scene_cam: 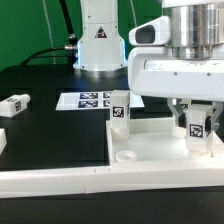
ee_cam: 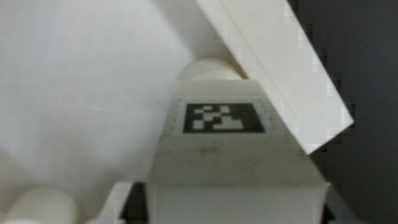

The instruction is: Assemble square table

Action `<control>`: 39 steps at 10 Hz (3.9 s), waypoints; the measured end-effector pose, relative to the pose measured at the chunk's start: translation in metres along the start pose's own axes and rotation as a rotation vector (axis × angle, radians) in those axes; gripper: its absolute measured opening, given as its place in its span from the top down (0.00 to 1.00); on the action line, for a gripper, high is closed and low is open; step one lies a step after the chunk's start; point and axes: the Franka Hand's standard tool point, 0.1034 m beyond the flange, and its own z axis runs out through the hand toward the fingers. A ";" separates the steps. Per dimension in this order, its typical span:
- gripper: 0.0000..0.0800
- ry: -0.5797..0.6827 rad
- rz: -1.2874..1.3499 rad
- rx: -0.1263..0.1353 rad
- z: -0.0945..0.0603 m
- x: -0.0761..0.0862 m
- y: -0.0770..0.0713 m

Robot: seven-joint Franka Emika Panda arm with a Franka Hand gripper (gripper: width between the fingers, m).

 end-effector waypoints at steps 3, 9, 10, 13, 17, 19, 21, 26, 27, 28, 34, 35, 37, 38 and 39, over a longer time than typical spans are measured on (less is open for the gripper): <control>0.64 -0.012 0.450 -0.012 0.001 -0.002 0.002; 0.64 -0.035 0.797 0.052 0.002 -0.004 0.008; 0.37 -0.051 0.604 -0.019 0.000 -0.012 0.006; 0.23 -0.034 0.202 -0.031 0.000 -0.014 -0.005; 0.19 -0.010 -0.289 -0.048 -0.004 -0.009 -0.008; 0.20 -0.008 -0.353 -0.049 -0.004 -0.009 -0.009; 0.47 -0.008 -0.337 -0.048 -0.004 -0.009 -0.009; 0.64 -0.003 0.014 -0.048 -0.003 -0.008 -0.007; 0.64 -0.001 0.187 -0.048 -0.003 -0.006 -0.005; 0.64 -0.007 0.361 -0.044 -0.002 -0.006 -0.004; 0.50 -0.049 1.003 0.025 0.000 -0.009 0.000; 0.26 -0.048 0.939 0.021 0.000 -0.010 0.000; 0.21 -0.045 0.575 -0.021 -0.003 -0.008 -0.005; 0.19 -0.047 0.361 -0.014 -0.001 -0.011 -0.005; 0.19 -0.047 0.353 -0.014 -0.001 -0.011 -0.005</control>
Offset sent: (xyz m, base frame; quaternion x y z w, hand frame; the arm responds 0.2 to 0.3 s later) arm 0.0021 0.0120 -0.0016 0.1015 0.0013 0.4743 0.8745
